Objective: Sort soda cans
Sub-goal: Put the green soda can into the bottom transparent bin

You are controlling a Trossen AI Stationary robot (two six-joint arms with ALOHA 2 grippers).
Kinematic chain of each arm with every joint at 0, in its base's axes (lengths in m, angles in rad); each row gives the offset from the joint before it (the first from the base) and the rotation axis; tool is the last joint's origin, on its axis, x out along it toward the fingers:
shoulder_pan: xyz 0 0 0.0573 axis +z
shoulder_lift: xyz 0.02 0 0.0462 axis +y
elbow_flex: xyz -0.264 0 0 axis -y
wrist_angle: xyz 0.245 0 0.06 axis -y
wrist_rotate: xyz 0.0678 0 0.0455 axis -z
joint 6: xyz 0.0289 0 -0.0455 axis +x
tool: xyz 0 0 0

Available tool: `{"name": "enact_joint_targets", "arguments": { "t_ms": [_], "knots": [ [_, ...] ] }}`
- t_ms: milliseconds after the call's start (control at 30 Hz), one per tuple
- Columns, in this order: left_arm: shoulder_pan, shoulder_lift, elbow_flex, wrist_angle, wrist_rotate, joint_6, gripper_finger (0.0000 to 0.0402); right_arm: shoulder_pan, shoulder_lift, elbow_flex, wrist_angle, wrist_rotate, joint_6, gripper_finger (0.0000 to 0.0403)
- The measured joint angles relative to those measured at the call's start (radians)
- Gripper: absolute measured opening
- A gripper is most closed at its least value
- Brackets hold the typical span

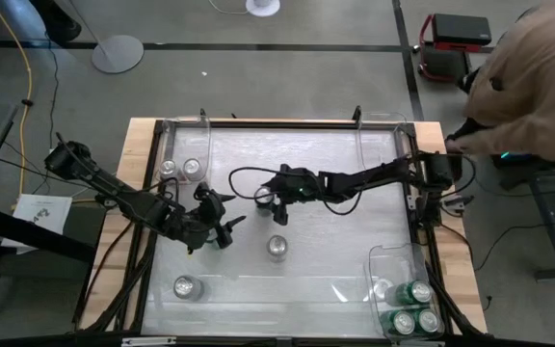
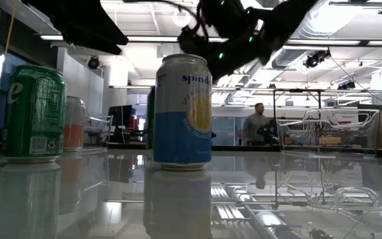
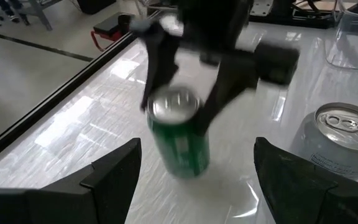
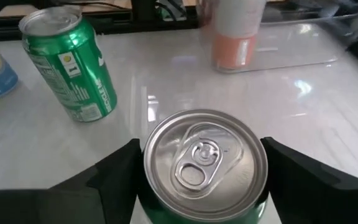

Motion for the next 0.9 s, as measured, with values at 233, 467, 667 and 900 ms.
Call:
{"name": "enact_joint_targets", "arguments": {
  "t_ms": [233, 467, 667, 900],
  "knots": [
    [0.000, 0.000, 0.000, -0.001, 0.000, 0.001, 0.0287, 0.099, -0.332, 0.003, -0.400, 0.087, -0.030, 0.0275],
    [0.000, 0.000, 0.000, -0.001, 0.000, 0.001, 0.0287, 0.398, -0.696, 0.002, -0.908, 0.177, 0.223, 0.0275],
    [0.000, 0.000, 0.000, 0.000, -0.011, 0.002, 0.0287, 0.789, -0.838, 0.003, -1.088, 0.498, 0.635, 0.0265],
    [0.000, 0.000, 0.000, 0.034, -0.012, 0.002, 0.0287, 1.146, -0.774, 0.002, -1.306, 0.703, 1.086, 0.0265]
  ]
}}
